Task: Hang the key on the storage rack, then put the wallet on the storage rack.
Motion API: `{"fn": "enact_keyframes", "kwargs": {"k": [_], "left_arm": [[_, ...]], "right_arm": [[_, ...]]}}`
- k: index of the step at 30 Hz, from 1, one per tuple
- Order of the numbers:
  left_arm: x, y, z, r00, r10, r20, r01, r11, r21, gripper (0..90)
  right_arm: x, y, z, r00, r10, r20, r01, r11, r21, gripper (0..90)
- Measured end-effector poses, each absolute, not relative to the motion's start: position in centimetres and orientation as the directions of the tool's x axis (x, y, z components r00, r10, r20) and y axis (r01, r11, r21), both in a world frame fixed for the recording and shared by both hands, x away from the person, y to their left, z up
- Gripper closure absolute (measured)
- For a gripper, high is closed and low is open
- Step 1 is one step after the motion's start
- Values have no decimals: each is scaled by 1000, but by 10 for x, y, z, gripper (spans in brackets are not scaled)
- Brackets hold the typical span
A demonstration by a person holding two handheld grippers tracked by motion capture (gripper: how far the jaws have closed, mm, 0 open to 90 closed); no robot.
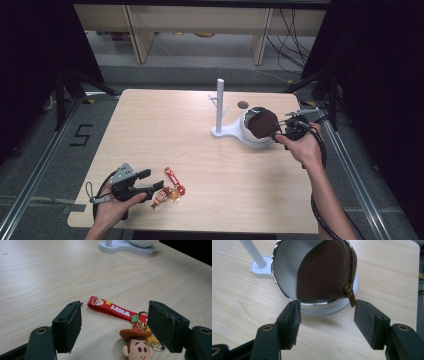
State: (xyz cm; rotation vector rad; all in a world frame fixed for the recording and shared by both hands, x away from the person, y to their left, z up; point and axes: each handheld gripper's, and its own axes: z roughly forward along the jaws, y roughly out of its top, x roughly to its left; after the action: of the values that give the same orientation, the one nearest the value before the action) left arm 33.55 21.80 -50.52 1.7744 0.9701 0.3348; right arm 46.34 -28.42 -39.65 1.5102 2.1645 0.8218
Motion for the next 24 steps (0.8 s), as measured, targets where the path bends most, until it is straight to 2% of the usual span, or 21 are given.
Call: {"fn": "enact_keyframes", "kwargs": {"k": [3, 4, 5, 6, 7, 21, 24], "left_arm": [[335, 216, -504, 644, 736, -210, 447, -139, 884, 267], [334, 216, -504, 640, 740, -208, 453, -143, 880, 267], [334, 216, -504, 642, 738, -209, 450, -142, 882, 267], [334, 216, -504, 642, 738, -209, 451, -143, 881, 266], [333, 216, -504, 644, 736, -210, 451, -143, 881, 266], [327, 219, -495, 655, 733, -186, 447, -177, 877, 262], [325, 218, -489, 672, 720, -173, 440, -200, 875, 265]], "right_arm": [[457, -287, -400, -347, 937, 26, 722, 249, 645, 390], [453, -285, -401, -319, 946, 51, 739, 215, 639, 389], [453, -289, -403, -349, 936, 38, 725, 244, 644, 389], [449, -286, -404, -314, 948, 55, 742, 209, 637, 389], [449, -289, -406, -345, 938, 43, 728, 238, 643, 389], [435, -280, -425, -344, 935, 85, 739, 214, 639, 390], [434, -281, -433, -371, 924, 92, 737, 233, 635, 389]]}}
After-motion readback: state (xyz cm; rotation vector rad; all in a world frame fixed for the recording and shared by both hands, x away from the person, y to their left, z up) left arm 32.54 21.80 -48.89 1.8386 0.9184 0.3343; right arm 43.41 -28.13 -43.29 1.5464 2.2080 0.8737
